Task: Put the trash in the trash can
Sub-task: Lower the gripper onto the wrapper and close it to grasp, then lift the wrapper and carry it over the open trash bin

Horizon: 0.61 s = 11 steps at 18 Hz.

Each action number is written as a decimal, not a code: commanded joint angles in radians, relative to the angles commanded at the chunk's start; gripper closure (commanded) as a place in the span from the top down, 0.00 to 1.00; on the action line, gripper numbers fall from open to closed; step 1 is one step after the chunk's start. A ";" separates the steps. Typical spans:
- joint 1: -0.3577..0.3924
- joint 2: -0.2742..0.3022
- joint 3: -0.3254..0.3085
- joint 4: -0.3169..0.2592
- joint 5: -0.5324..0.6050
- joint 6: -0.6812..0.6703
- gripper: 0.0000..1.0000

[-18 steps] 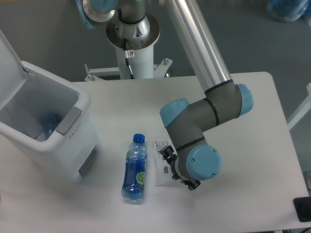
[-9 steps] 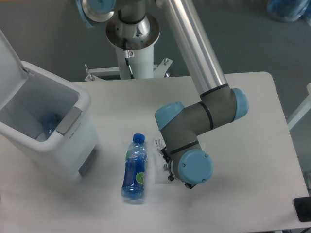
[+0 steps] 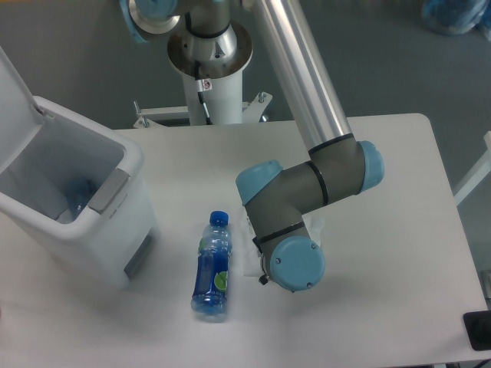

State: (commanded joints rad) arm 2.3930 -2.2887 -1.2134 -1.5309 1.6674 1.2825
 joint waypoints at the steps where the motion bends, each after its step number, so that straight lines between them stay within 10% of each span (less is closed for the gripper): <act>1: 0.000 0.003 0.000 0.000 0.000 -0.002 0.00; 11: 0.032 0.112 0.021 0.017 -0.093 0.000 0.00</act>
State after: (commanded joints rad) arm 2.4252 -2.1768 -1.1920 -1.5142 1.5743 1.2824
